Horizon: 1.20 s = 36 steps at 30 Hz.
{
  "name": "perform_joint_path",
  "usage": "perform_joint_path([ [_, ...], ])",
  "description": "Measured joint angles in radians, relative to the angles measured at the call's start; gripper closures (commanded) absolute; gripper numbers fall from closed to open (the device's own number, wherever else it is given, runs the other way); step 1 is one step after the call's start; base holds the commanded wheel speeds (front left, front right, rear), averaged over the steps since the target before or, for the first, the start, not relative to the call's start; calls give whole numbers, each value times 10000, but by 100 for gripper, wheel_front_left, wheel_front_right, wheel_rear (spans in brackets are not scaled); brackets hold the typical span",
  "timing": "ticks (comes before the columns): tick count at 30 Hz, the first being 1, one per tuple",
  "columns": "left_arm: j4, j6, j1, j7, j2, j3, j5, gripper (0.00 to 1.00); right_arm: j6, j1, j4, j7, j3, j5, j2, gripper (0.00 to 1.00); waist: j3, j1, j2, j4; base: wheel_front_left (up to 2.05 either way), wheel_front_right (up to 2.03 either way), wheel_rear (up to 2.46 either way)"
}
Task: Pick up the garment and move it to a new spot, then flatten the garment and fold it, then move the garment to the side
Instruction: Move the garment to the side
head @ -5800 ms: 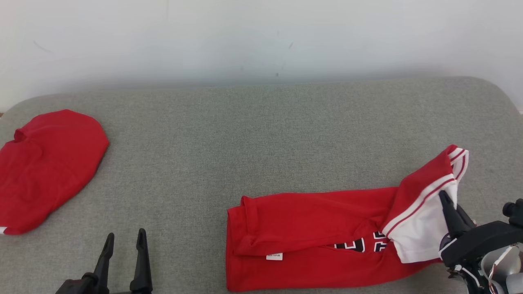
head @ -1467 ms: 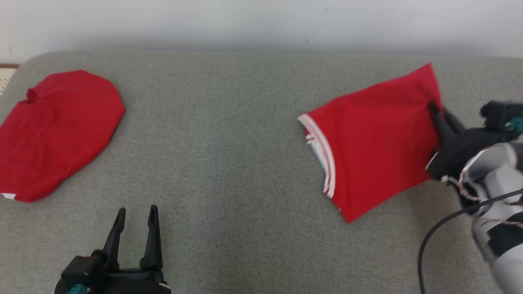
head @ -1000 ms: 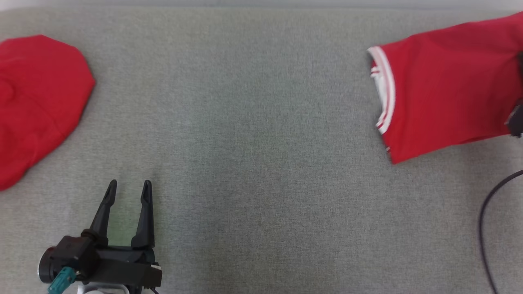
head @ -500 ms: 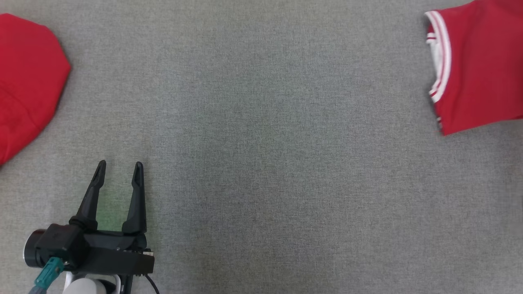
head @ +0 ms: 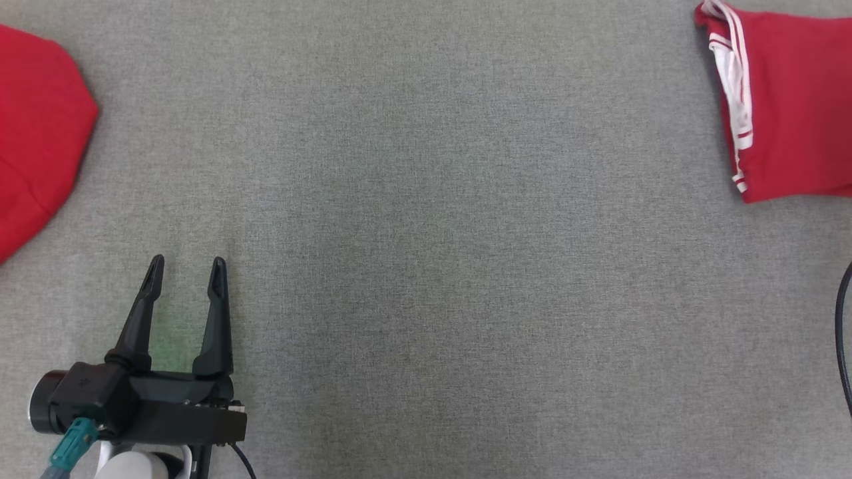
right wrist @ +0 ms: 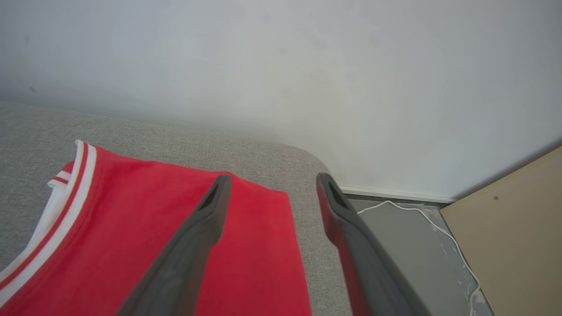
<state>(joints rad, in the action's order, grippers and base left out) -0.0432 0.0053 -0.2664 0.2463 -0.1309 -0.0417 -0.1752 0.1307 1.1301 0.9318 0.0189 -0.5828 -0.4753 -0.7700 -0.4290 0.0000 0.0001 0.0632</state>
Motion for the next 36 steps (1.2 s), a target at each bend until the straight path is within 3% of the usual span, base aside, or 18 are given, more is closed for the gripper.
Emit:
perform_joint_path([
  [13, 334, 161, 221, 59, 92, 63, -194, 0, 0, -22, -487, 1818, 209, -869, 1346, 0, 559, 0, -2, 175, 0, 0, 0],
  [22, 535, 326, 694, 111, 272, 161, -355, 0, 4, -1625, -1806, 2380, 966, -1225, 2410, 0, 1374, -1, -2, 350, 0, 0, 0],
  [30, 652, 418, 1157, 144, 393, 228, -430, 0, 4, -4194, -3881, 2428, 2422, -142, 3547, 0, 2176, -2, -2, 560, 0, 0, 0],
  [36, 757, 449, 1355, 146, 437, 213, -451, 0, 4, -6011, -5154, 2445, 2823, 708, 4416, 0, 2672, -2, -2, 682, 0, 0, 0],
])
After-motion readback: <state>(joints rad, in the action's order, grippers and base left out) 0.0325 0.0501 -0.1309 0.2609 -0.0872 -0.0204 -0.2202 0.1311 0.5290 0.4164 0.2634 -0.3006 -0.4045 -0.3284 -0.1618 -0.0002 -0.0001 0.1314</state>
